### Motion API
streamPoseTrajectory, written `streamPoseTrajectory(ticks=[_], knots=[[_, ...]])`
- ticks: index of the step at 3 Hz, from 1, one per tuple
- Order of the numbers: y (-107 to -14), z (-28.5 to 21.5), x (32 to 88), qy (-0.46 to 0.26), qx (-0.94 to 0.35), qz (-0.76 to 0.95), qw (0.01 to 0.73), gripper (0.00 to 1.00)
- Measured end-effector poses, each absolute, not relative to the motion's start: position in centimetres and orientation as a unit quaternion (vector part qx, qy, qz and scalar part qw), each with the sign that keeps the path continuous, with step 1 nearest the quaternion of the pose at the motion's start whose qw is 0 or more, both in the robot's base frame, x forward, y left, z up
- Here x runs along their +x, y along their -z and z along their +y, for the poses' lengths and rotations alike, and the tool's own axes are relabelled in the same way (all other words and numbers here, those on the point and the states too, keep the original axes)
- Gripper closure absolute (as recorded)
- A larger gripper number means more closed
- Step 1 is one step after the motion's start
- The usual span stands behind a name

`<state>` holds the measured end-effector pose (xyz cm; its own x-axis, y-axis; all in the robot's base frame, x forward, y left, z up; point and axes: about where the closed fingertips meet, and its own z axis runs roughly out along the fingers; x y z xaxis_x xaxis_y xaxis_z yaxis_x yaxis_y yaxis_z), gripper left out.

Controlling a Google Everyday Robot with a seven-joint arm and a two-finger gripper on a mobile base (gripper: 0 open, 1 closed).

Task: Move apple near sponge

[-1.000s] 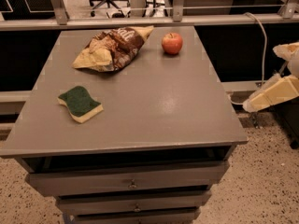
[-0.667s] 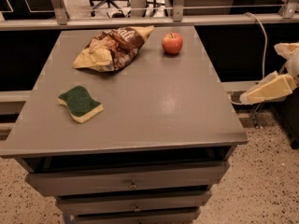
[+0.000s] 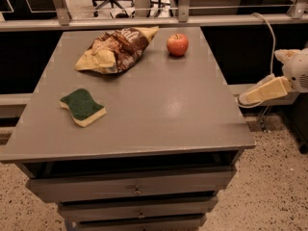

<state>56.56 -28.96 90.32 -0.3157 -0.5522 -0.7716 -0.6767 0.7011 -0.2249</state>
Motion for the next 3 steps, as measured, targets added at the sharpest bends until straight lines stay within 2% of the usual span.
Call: streamPoseTrajectory(ticks=[1, 3], knots=[[-89.4, -28.5, 57.9, -0.073, -0.372, 0.804, 0.457, 0.0], [-89.7, -26.8, 64.5, -0.104, -0.358, 0.766, 0.523, 0.0]])
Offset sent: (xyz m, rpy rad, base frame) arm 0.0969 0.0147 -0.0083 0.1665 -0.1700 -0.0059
